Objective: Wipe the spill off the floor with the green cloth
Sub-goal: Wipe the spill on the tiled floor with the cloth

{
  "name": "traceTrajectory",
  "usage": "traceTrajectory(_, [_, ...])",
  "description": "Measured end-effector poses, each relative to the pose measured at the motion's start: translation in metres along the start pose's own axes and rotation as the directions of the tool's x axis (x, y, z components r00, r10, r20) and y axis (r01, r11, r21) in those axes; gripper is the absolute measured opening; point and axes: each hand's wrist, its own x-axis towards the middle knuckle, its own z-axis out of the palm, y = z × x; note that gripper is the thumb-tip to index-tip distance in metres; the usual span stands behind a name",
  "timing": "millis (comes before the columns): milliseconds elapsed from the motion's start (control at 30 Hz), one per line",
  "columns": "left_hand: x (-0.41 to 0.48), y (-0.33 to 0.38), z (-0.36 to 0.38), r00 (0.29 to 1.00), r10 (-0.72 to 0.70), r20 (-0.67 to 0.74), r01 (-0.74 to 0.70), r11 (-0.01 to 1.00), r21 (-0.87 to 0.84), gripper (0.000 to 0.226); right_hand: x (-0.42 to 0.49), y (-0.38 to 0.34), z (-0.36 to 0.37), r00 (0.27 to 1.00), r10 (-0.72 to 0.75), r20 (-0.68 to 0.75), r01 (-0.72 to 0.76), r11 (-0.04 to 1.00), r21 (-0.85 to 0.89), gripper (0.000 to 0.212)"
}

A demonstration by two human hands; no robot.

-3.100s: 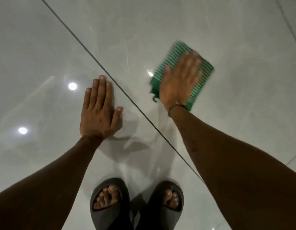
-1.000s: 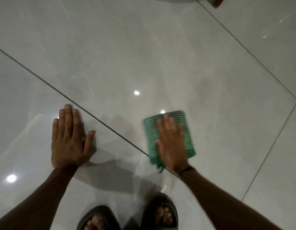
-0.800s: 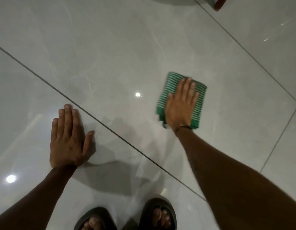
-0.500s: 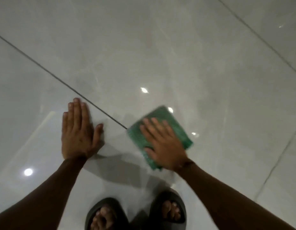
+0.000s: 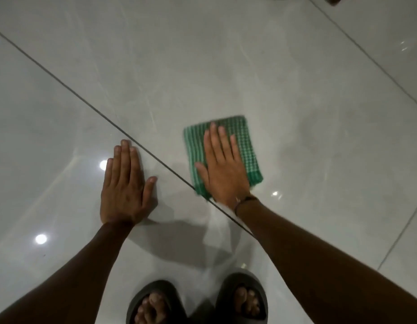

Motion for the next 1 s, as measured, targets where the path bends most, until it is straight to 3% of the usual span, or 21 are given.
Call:
traceTrajectory(67, [0.000, -0.003, 0.004, 1.000, 0.007, -0.012, -0.007, 1.000, 0.004, 0.088, -0.046, 0.021, 0.009, 0.994, -0.090, 0.055, 0.091, 0.996, -0.015, 0.082])
traceTrajectory(133, [-0.001, -0.006, 0.007, 1.000, 0.011, -0.022, -0.011, 1.000, 0.006, 0.088, -0.065, 0.050, 0.008, 0.995, -0.044, 0.090, 0.044, 0.999, -0.002, 0.082])
traceTrajectory(233, [-0.001, -0.008, 0.010, 0.999, 0.022, -0.034, -0.021, 1.000, 0.012, 0.088, -0.027, 0.068, -0.001, 0.981, 0.191, 0.021, -0.192, 0.981, 0.002, 0.077])
traceTrajectory(300, [-0.001, -0.007, 0.009, 0.999, 0.016, -0.033, -0.015, 1.000, 0.020, 0.088, 0.024, 0.056, -0.009, 0.915, 0.398, -0.071, -0.396, 0.917, 0.045, 0.077])
traceTrajectory(367, [-0.001, -0.007, 0.007, 0.999, 0.027, -0.017, -0.026, 0.999, 0.025, 0.087, 0.066, 0.033, -0.019, 0.868, 0.492, -0.060, -0.487, 0.869, 0.087, 0.079])
traceTrajectory(433, [0.000, -0.006, 0.006, 1.000, 0.026, -0.010, -0.026, 0.999, 0.024, 0.087, 0.080, 0.004, -0.018, 0.921, 0.387, -0.038, -0.383, 0.920, 0.087, 0.079])
traceTrajectory(500, [0.001, -0.008, 0.006, 1.000, 0.017, -0.006, -0.017, 1.000, 0.022, 0.087, 0.064, -0.023, -0.010, 0.988, 0.152, -0.022, -0.150, 0.987, 0.063, 0.080])
traceTrajectory(600, [0.001, -0.011, 0.006, 0.999, 0.023, 0.042, -0.024, 0.999, 0.021, 0.089, 0.008, -0.043, 0.009, 0.992, -0.129, 0.011, 0.129, 0.991, 0.024, 0.082])
traceTrajectory(800, [-0.001, 0.006, -0.019, 0.987, -0.050, 0.155, 0.046, 0.998, 0.031, 0.094, -0.076, -0.025, 0.011, 0.953, -0.262, 0.152, 0.250, 0.964, 0.092, 0.080])
traceTrajectory(833, [-0.006, 0.018, -0.024, 0.988, -0.087, 0.126, 0.082, 0.995, 0.050, 0.091, -0.079, -0.024, 0.005, 0.969, -0.213, 0.125, 0.196, 0.971, 0.139, 0.078])
traceTrajectory(900, [-0.018, 0.047, -0.030, 0.983, -0.172, 0.069, 0.172, 0.985, 0.010, 0.085, -0.076, -0.026, -0.010, 0.999, 0.025, 0.035, -0.032, 0.976, 0.216, 0.077])
traceTrajectory(1000, [-0.027, 0.094, -0.032, 0.944, -0.309, 0.114, 0.323, 0.937, -0.134, 0.063, -0.058, -0.028, -0.034, 0.916, 0.387, 0.104, -0.400, 0.890, 0.219, 0.069])
